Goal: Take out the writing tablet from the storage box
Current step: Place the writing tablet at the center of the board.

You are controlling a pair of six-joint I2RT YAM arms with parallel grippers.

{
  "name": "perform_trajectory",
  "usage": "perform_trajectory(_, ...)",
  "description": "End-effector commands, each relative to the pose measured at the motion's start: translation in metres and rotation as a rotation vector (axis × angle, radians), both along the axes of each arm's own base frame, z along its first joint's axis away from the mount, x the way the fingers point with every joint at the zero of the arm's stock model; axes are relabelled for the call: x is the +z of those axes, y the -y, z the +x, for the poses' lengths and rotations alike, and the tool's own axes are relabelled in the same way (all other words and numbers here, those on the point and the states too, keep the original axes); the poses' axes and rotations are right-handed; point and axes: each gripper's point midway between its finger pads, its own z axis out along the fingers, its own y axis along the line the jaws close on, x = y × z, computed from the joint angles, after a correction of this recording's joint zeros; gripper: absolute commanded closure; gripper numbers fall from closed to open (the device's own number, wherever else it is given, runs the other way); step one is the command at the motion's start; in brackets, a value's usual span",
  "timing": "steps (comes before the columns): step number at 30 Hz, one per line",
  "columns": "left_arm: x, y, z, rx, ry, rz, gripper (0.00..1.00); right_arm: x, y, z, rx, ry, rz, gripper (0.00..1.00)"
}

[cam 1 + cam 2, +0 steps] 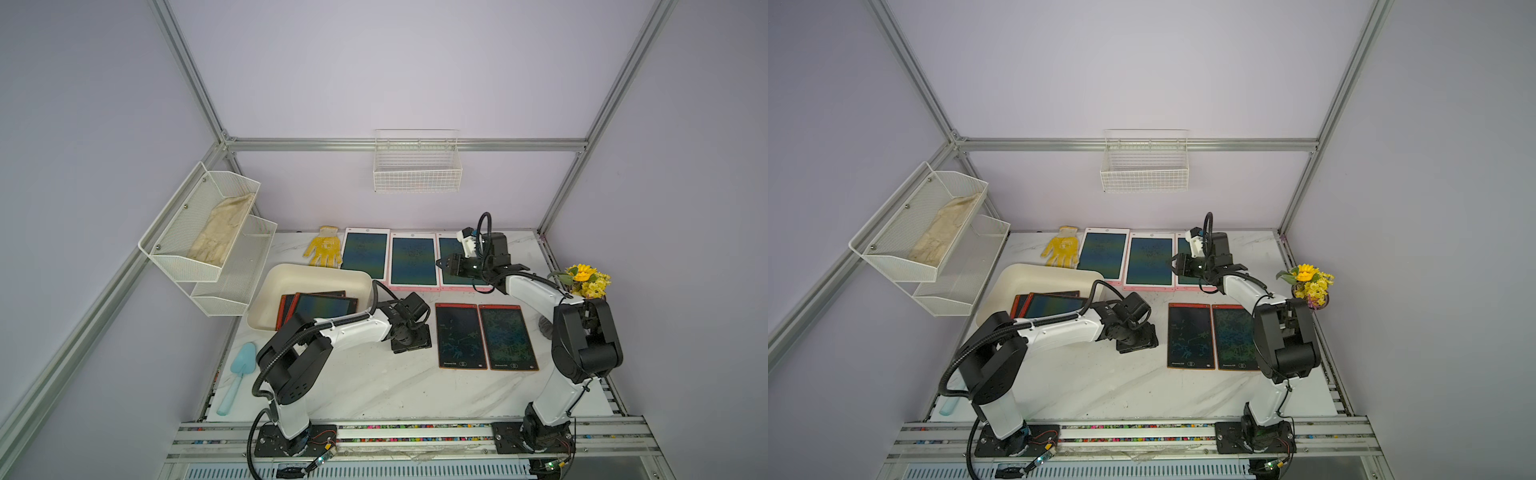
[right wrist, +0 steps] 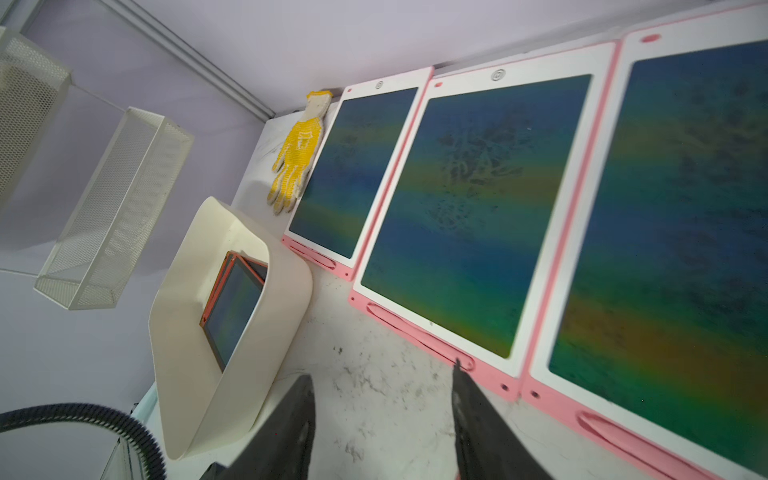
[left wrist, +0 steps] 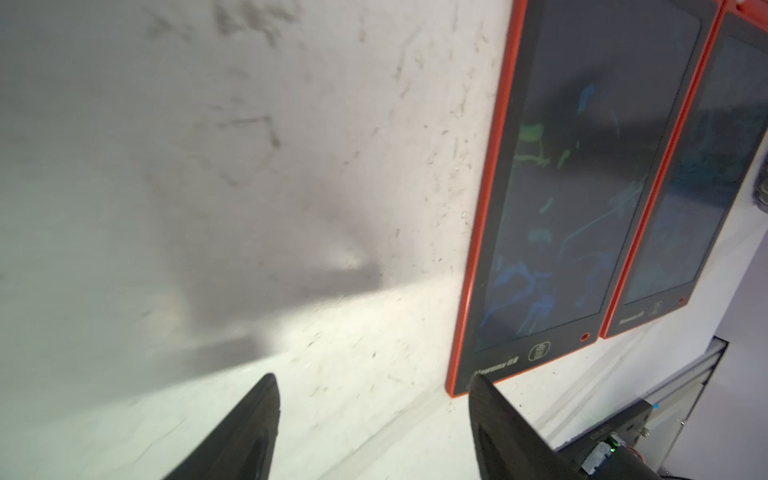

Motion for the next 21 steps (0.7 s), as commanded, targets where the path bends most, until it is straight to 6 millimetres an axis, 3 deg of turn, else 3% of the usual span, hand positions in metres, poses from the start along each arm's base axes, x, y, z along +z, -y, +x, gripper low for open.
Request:
perform_trajectory(1,0.018,-0.060,-0.006,0.095,0.023,0.151,0.28,0.000,-0.035,0.004,0.066,0.022,-0.046,0.47)
perform_trajectory(6,0.029,-0.115,-0.017,0.232,0.018,0.161,0.29,-0.002,-0.100,0.008,0.170,0.061,-0.082,0.47)
perform_trajectory(13,0.061,-0.190,-0.039,0.443,0.092,0.172,0.29,0.004,-0.183,0.003,0.312,0.129,-0.079,0.49)
perform_trajectory(18,0.064,-0.237,-0.057,0.603,0.120,0.168,0.28,-0.010,-0.240,-0.014,0.428,0.145,-0.115,0.49)
perform_trajectory(21,0.061,-0.250,-0.064,0.656,0.118,0.144,0.27,-0.026,-0.262,-0.020,0.466,0.134,-0.143,0.50)
